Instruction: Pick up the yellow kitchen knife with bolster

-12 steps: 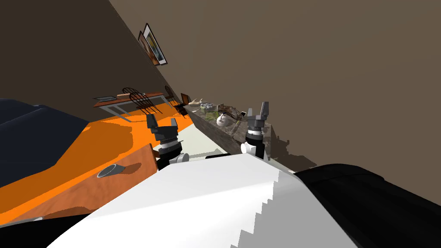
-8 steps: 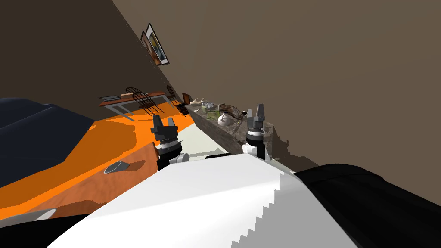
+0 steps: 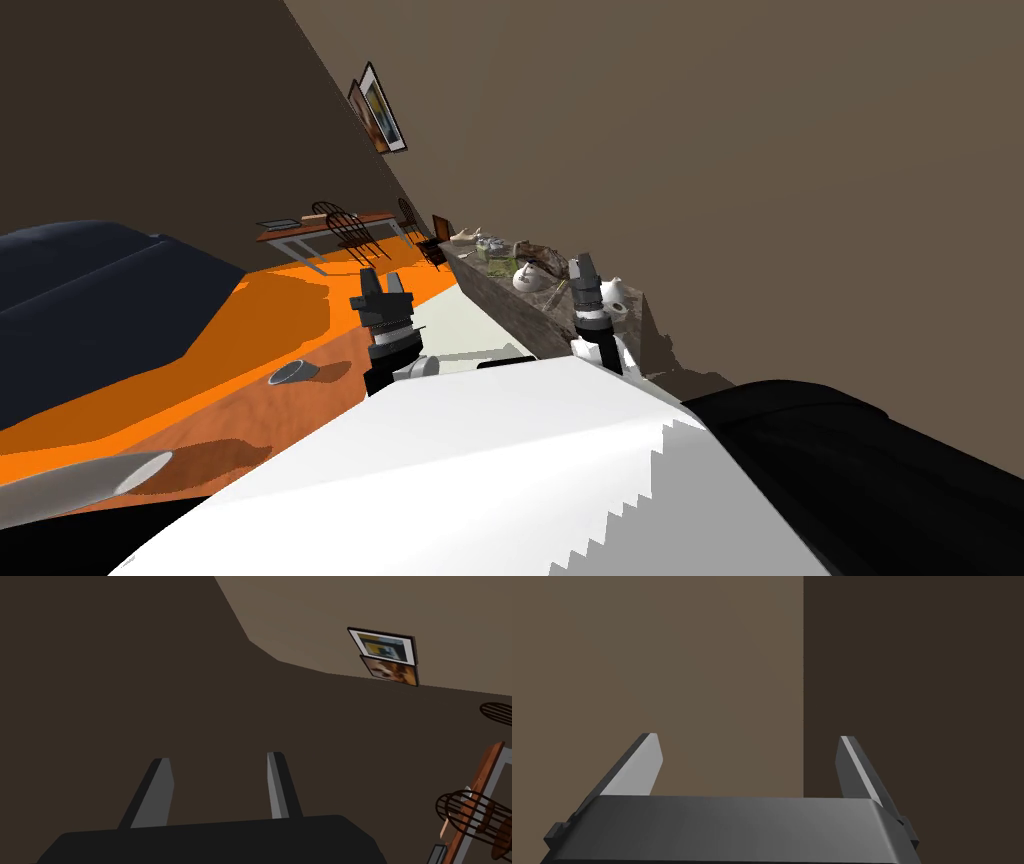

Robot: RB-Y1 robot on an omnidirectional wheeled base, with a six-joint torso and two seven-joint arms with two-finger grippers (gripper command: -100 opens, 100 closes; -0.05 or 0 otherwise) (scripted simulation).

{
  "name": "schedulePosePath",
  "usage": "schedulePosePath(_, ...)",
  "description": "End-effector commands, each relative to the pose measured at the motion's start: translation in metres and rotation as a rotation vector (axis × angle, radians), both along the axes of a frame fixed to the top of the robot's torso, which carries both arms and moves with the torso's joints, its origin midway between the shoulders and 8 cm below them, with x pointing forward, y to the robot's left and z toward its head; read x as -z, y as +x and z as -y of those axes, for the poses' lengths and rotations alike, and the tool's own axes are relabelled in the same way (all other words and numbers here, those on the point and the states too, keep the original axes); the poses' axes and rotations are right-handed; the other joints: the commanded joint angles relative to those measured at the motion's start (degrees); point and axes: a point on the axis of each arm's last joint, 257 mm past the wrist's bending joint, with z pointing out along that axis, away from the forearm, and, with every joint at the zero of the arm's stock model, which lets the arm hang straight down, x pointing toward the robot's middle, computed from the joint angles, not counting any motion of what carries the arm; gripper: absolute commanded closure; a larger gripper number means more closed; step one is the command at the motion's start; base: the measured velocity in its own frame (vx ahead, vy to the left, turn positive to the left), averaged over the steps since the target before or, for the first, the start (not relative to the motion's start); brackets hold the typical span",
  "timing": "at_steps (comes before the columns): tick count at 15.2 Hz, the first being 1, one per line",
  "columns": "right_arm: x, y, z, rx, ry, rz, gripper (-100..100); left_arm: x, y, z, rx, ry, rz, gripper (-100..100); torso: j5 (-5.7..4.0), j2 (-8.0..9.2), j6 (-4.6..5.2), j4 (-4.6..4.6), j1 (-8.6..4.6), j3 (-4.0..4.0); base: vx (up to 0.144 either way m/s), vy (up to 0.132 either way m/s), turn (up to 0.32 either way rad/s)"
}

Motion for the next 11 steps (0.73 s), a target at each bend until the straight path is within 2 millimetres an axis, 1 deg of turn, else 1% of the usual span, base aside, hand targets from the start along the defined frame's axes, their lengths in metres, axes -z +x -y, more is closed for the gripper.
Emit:
schedulePosePath(1, 0.008, -0.001, -0.004, -0.001, -0.066, -0.01, -100, 0.0, 0.0, 0.0, 0.0, 0.0, 0.0, 0, 0.0, 0.0, 0.0, 0.0, 0.0, 0.0, 0.0, 0.033, 0.111)
schedulePosePath(2, 0.018, 0.0, -0.007, 0.006, -0.136, -0.022, -100, 0.0, 0.0, 0.0, 0.0, 0.0, 0.0, 0, 0.0, -0.01, 0.0, 0.0, 0.0, -0.01, 0.004, 0.038, 0.117)
schedulePosePath(3, 0.019, 0.0, -0.008, 0.001, -0.145, -0.023, -100, 0.0, 0.0, 0.0, 0.0, 0.0, 0.0, 0, 0.0, -0.02, 0.0, 0.0, 0.01, -0.01, 0.007, 0.036, 0.092)
schedulePosePath(4, 0.03, 0.0, -0.011, 0.008, -0.219, -0.035, -100, 0.0, 0.0, 0.0, 0.0, 0.0, 0.0, 0, 0.0, -0.03, 0.01, -0.01, 0.01, -0.02, 0.007, 0.039, 0.145)
schedulePosePath(5, 0.031, 0.0, -0.012, 0.003, -0.229, -0.036, -100, 0.0, 0.0, 0.0, 0.0, 0.0, 0.0, 0, 0.0, -0.04, -0.01, -0.01, 0.02, -0.02, 0.005, 0.036, 0.113)
schedulePosePath(6, 0.043, -0.001, -0.013, 0.012, -0.302, -0.047, -100, 0.0, 0.0, 0.0, 0.0, 0.0, 0.0, 0, 0.01, -0.04, 0.01, -0.01, 0.02, -0.02, 0.01, 0.037, 0.139)
schedulePosePath(7, 0.044, -0.001, -0.014, 0.003, -0.317, -0.049, -100, 0.0, 0.0, 0.0, 0.0, 0.0, 0.0, 0, 0.0, -0.05, 0.0, -0.01, 0.01, -0.03, 0.015, 0.031, 0.121)
schedulePosePath(8, 0.057, -0.002, -0.015, 0.011, -0.392, -0.06, -100, 0.0, 0.0, 0.0, 0.0, 0.0, 0.0, 0, 0.0, -0.07, 0.0, -0.01, 0.0, -0.04, 0.018, 0.029, 0.139)
schedulePosePath(9, 0.058, -0.002, -0.017, 0.002, -0.408, -0.061, -100, 0.0, 0.0, 0.0, 0.0, 0.0, 0.0, 0, 0.0, -0.08, 0.0, -0.02, -0.02, -0.04, 0.017, 0.026, 0.125)
schedulePosePath(10, 0.072, -0.003, -0.016, 0.008, -0.481, -0.071, -100, 0.0, 0.0, 0.0, 0.0, 0.0, 0.0, 0, 0.0, -0.08, 0.0, -0.02, -0.03, -0.05, 0.019, 0.033, 0.143)
schedulePosePath(11, 0.074, -0.003, -0.018, -0.001, -0.503, -0.072, -100, 0.0, 0.0, 0.0, 0.0, 0.0, 0.0, 0, 0.0, -0.09, 0.0, -0.02, -0.02, -0.05, 0.023, 0.03, 0.141)
